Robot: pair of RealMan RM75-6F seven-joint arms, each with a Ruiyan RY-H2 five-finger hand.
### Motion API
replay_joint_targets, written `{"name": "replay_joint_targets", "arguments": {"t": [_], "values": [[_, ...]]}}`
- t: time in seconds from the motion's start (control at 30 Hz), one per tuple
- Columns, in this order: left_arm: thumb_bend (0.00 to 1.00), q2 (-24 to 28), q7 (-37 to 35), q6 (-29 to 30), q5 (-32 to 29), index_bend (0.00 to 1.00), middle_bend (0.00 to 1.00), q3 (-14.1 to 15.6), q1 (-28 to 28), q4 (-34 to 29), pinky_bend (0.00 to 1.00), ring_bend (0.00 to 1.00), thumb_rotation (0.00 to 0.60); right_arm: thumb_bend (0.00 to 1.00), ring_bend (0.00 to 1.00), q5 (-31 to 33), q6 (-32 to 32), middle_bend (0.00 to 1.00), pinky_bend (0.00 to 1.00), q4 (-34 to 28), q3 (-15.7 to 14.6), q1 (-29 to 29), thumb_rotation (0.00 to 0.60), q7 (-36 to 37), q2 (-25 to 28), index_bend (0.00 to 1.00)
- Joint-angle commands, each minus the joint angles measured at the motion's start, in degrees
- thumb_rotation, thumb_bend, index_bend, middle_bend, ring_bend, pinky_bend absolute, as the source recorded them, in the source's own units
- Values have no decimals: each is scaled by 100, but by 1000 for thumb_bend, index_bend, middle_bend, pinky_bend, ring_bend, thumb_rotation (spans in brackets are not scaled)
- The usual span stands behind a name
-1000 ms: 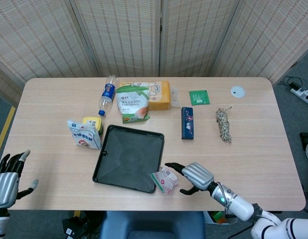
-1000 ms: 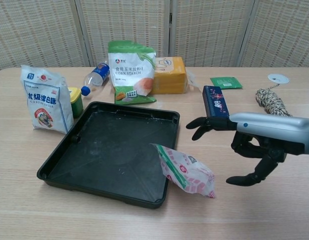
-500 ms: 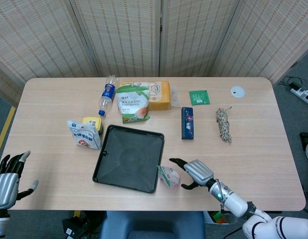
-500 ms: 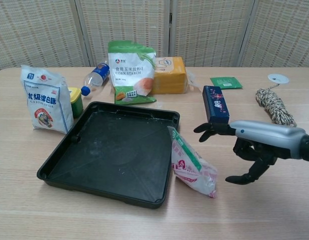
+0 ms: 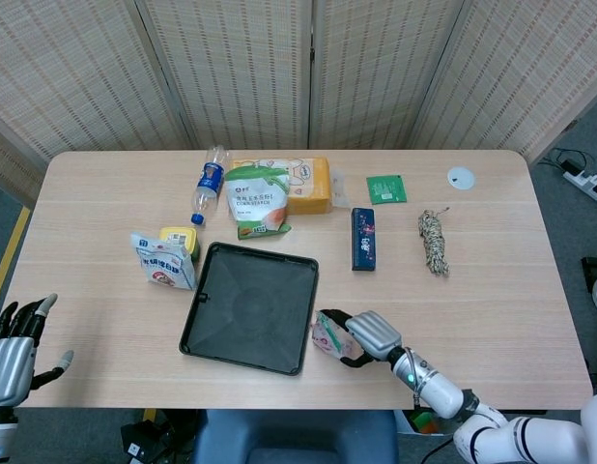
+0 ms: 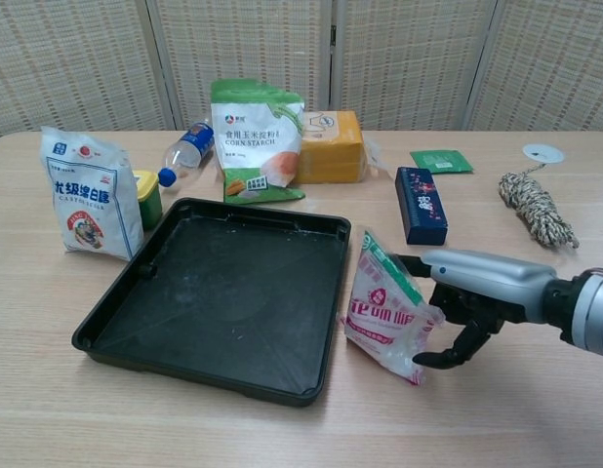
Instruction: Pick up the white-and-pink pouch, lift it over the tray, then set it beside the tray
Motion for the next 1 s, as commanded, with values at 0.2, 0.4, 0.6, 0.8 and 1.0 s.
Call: {"name": "replay_joint_targets", "arguments": {"t": [0.2, 0.4, 0.6, 0.8, 1.0], "values": [[333, -22, -28, -26, -4, 65, 146, 11, -1, 32, 42, 139, 600, 305, 857, -159, -64, 189, 863, -265, -125, 57, 600, -253, 66, 83], [333, -31, -73, -39, -25, 65, 146, 8, 4, 78, 42, 139, 600, 304, 857, 5, 62, 201, 863, -143, -78, -51, 600, -313, 117, 91], [333, -46, -74, -45, -13, 65, 146, 17, 2, 75, 42, 139, 600, 305, 861, 120, -1, 231, 863, 37, -15, -12, 600, -592, -106, 137], [333, -28, -118, -31, -41, 65, 146, 17, 30, 89, 42, 139, 600, 304, 871, 149, 140, 286, 863, 148, 15, -70, 600, -818, -324, 218], [332, -48, -150, -36, -26, 65, 146, 25, 31, 118, 41, 139, 600, 305, 871, 186, 159, 294, 863, 194, 5, -103, 600, -934, -422, 236]]}}
